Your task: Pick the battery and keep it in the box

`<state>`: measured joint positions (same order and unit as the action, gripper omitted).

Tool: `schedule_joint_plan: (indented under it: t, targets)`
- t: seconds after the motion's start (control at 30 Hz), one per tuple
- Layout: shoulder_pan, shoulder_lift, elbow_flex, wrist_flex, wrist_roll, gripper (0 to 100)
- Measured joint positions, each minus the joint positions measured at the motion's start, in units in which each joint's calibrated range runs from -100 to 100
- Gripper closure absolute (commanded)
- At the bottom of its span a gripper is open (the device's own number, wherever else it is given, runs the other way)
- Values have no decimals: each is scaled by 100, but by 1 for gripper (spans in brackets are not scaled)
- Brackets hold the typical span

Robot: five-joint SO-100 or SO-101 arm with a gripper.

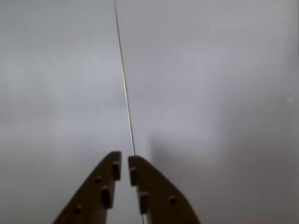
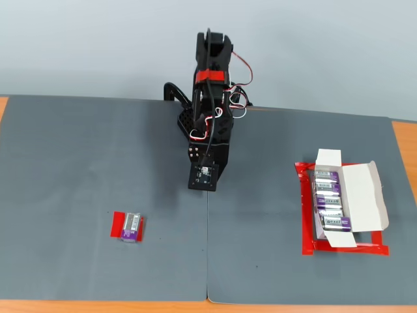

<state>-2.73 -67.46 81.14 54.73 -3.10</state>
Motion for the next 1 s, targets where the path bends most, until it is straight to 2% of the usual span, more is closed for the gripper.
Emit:
schedule_joint_plan:
  t: [0.17, 0.4, 0.77, 1.0]
  targets:
    - [96, 884, -970, -78, 0, 98]
    - [825, 2099, -2335, -87, 24, 98]
    - [1864, 3857, -3772, -87, 884, 98]
    - [1857, 4588, -4436, -104, 1348, 98]
